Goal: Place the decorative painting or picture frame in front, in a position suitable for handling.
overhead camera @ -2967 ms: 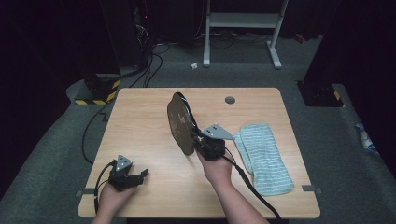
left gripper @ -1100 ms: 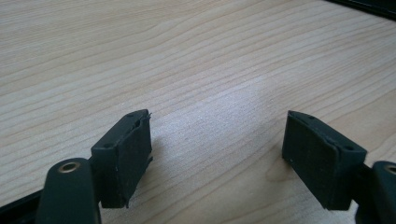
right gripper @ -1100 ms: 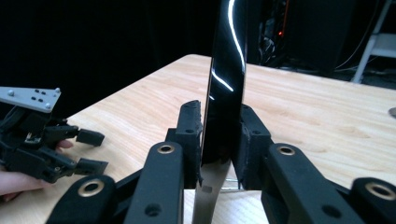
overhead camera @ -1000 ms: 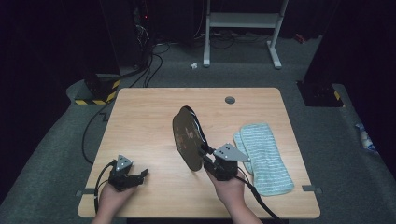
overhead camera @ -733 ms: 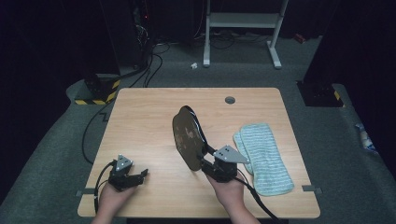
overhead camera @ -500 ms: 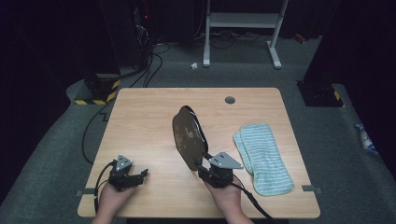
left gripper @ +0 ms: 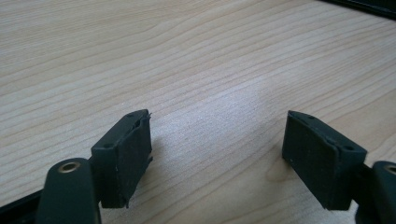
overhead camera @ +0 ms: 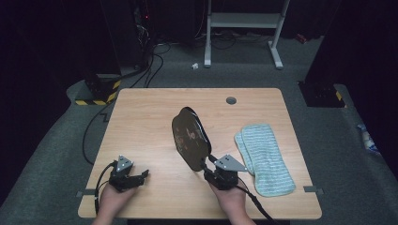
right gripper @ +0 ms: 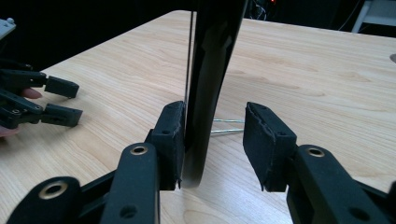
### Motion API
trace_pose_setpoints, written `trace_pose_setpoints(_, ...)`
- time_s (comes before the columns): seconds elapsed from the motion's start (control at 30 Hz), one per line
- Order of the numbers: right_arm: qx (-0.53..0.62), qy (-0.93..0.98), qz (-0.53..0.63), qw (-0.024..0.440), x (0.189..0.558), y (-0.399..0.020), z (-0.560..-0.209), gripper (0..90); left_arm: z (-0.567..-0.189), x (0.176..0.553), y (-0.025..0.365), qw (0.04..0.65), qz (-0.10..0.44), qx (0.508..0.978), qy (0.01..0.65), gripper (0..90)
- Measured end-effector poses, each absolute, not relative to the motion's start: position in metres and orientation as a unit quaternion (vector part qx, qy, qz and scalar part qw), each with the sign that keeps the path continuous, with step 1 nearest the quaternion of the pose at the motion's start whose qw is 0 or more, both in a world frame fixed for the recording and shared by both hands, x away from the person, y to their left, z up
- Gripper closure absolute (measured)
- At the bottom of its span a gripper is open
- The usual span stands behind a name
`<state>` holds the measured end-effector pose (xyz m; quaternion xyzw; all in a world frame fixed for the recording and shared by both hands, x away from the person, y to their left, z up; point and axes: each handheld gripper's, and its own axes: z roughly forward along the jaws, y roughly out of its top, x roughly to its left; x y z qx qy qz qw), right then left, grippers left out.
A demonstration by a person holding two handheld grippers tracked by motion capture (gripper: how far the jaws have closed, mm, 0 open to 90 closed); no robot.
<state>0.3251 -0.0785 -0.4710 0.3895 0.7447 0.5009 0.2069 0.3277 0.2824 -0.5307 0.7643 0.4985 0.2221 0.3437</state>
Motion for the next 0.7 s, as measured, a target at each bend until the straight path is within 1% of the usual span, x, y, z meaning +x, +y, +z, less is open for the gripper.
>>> trace_pose_setpoints(0.7,0.397,0.740,0.494,0.224,0.333,-0.093,-0.467,56.6,-0.531,0.328,0.283,0.343,0.223,0.765,0.498,24.0)
